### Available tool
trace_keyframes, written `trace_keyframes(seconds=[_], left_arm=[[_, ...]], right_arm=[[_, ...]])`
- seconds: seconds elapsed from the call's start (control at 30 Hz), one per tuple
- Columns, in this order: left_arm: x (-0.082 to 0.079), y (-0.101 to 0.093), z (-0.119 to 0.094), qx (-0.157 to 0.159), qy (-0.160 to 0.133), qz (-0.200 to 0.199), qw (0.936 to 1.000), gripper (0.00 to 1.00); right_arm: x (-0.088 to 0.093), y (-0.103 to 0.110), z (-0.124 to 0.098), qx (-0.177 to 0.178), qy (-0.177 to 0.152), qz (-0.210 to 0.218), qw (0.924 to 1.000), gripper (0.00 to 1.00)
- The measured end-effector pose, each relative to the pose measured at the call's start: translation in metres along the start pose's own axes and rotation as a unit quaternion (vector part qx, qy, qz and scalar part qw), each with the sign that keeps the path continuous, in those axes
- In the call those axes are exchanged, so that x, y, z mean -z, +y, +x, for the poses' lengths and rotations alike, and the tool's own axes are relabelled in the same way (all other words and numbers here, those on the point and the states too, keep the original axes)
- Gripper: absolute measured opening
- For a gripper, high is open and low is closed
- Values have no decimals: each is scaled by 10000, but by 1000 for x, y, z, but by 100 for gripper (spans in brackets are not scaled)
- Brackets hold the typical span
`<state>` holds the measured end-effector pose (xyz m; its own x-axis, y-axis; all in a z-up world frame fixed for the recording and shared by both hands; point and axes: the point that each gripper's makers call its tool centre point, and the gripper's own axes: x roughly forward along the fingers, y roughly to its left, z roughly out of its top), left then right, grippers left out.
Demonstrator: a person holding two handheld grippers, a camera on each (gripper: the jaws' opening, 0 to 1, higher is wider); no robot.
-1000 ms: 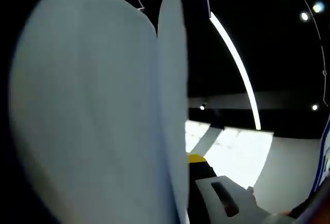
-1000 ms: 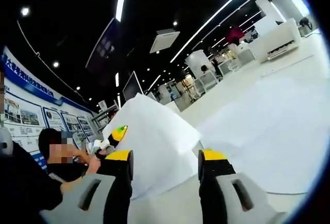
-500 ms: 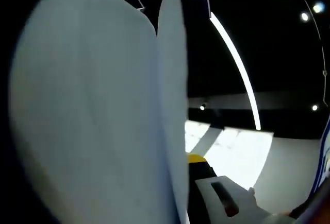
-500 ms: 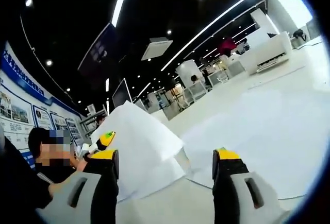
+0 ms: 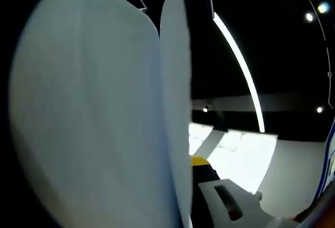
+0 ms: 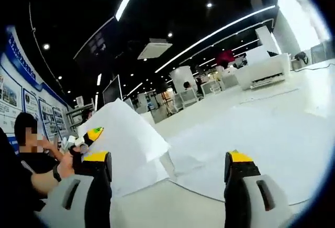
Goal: Organize the stack of printing papers by aligning and flattening the scattered papers on the table
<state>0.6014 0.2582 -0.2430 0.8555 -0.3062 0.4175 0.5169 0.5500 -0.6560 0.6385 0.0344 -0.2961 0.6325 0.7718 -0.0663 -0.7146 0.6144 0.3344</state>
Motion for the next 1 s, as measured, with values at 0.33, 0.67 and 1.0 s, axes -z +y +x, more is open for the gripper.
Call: trace_keyframes(seconds=[0.33,0.67,1.0], left_arm=[[0,-1,0,4,-5,-10,10000,7],[0,0,0,6,-8,-34,10000,7],[-1,0,0,-2,-9,-52,10000,7]], right_arm=[[-5,-17,-12,355,-86,-323,9988,90],[-10,-44,-28,774,-130,-184,9967,90],[-14,-69,-50,1295,-146,-582,9898,90]])
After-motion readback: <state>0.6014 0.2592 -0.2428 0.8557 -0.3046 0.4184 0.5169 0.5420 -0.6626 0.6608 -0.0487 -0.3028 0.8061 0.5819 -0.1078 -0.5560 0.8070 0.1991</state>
